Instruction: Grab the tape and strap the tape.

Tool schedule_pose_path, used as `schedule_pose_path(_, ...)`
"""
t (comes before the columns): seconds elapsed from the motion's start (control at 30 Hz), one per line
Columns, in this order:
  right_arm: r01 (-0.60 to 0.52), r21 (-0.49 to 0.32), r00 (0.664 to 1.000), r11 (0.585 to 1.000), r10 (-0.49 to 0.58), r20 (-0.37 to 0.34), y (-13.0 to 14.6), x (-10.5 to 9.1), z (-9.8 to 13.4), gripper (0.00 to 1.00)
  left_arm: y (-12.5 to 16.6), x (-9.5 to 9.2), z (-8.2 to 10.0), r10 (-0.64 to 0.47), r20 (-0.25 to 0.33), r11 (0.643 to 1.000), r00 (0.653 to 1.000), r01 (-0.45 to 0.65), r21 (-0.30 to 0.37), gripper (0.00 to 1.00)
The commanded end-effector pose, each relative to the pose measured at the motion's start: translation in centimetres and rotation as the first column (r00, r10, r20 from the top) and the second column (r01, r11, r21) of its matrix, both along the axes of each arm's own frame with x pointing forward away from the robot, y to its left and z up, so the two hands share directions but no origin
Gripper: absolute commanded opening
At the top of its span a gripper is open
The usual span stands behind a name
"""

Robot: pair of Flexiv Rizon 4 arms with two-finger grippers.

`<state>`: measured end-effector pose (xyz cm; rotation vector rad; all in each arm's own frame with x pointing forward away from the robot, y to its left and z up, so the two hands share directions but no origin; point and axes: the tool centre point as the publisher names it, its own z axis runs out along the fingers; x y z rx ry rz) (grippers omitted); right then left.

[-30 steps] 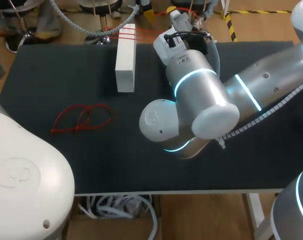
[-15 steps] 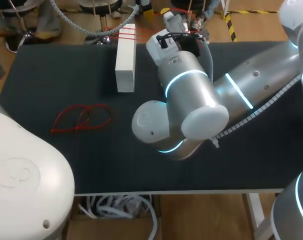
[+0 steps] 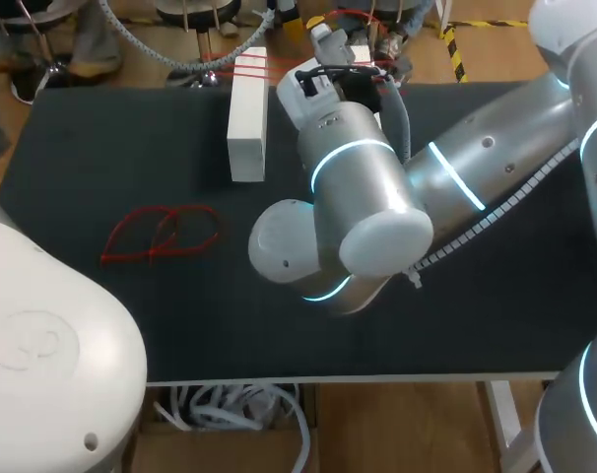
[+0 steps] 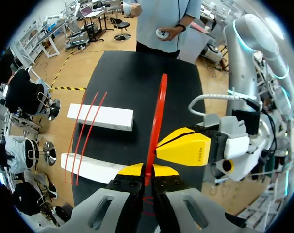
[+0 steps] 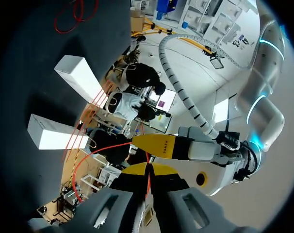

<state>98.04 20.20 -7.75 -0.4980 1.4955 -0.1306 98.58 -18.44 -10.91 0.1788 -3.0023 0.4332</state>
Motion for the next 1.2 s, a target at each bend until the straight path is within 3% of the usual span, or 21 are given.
schedule_pose_path(0.03,0.006,-0.006,1.0,1.0,-0.006,0.011,0.4,-0.1,-0.4,0.0,-0.1,0.0,0.1,0.0,-0.001,1.0,1.0,0.0,0.004,0.0)
schedule_pose_path(0.5,-0.007,0.018,1.0,1.0,0.006,0.021,-0.6,0.2,0.0,0.0,-0.1,0.0,0.1,0.0,-0.001,1.0,1.0,0.0,0.004,0.0)
schedule_pose_path(0.73,-0.055,0.041,0.998,0.998,0.054,0.024,-3.1,0.0,1.0,0.0,-0.1,0.0,0.1,0.0,-0.001,1.0,1.0,0.0,0.004,0.0)
schedule_pose_path(0.77,-0.065,0.04,0.998,0.997,0.064,0.029,-3.5,-0.2,0.9,0.05,-0.1,0.0,0.1,0.0,-0.001,1.0,1.0,0.0,0.004,0.0)
schedule_pose_path(0.8,-0.074,0.037,0.997,0.997,0.073,0.036,-3.9,-0.4,0.7,0.31,-0.1,0.0,0.1,0.0,-0.001,1.0,1.0,0.0,0.004,0.0)
schedule_pose_path(0.87,-0.085,0.032,0.995,0.996,0.083,0.047,-4.4,-0.7,0.5,0.56,-0.1,0.0,0.1,0.0,-0.001,1.0,1.0,0.0,0.004,0.0)
schedule_pose_path(1.0,-0.117,0.038,0.992,0.992,0.114,0.056,-5.7,-1.4,0.7,0.5,-0.1,0.0,0.1,0.0,-0.001,1.0,1.0,0.0,0.004,0.0)
schedule_pose_path(1.1,-0.144,0.05,0.988,0.988,0.142,0.058,-6.9,-1.9,0.9,0.55,-0.1,0.0,0.1,0.0,-0.001,1.0,1.0,0.0,0.004,0.0)
schedule_pose_path(1.13,-0.152,0.056,0.987,0.987,0.149,0.057,-7.3,-1.9,1.0,0.59,-0.1,0.0,0.1,0.0,-0.001,1.0,1.0,0.0,0.004,0.0)
schedule_pose_path(1.2,-0.161,0.065,0.986,0.985,0.157,0.057,-7.9,-2.0,1.2,0.9,-0.1,0.0,0.1,0.0,-0.001,1.0,1.0,0.0,0.004,0.0)
